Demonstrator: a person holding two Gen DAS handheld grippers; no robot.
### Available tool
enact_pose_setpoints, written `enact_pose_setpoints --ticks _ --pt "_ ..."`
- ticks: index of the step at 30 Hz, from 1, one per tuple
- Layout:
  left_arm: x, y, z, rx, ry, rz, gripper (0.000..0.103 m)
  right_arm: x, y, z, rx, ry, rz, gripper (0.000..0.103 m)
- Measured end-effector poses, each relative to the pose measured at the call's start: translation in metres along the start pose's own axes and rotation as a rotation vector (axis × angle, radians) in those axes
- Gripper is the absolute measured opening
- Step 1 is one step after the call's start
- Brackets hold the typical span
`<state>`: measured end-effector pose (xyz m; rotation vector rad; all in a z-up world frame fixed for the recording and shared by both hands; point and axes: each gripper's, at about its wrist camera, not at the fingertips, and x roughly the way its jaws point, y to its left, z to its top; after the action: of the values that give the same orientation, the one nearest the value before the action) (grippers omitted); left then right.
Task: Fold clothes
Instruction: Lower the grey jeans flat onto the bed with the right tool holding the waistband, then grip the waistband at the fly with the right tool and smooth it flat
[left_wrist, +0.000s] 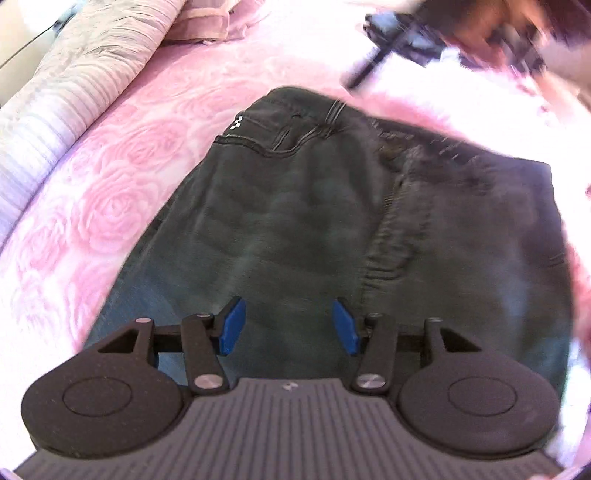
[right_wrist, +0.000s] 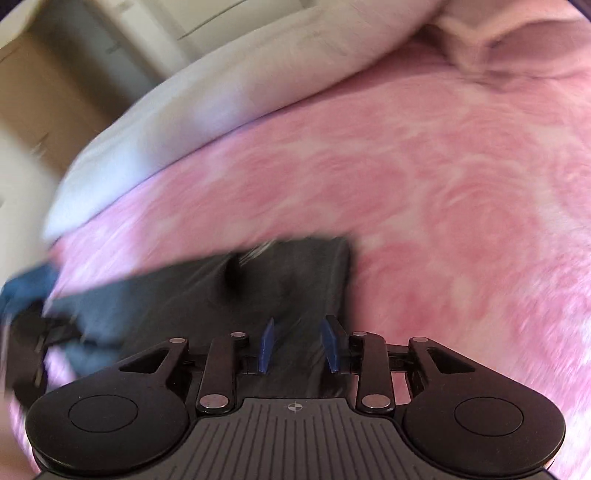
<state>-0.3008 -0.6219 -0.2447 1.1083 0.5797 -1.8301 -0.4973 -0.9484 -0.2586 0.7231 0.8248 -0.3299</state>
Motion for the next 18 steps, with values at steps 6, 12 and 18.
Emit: enact_pose_setpoints --ticks 6,12,18 --pt "0.009 -0.028 0.009 0.024 -0.046 -0.077 0.051 0.016 0.024 -0.063 -0.228 0.240 -0.057 0.035" --pt "0.040 -0.060 0.028 0.102 -0.040 -0.135 0.052 0.020 0.031 -0.070 -0.258 0.202 -0.095 0.031" --pt "0.044 -0.065 0.029 0.108 -0.041 -0.127 0.054 0.020 0.026 -0.071 -0.309 0.200 -0.108 0.040"
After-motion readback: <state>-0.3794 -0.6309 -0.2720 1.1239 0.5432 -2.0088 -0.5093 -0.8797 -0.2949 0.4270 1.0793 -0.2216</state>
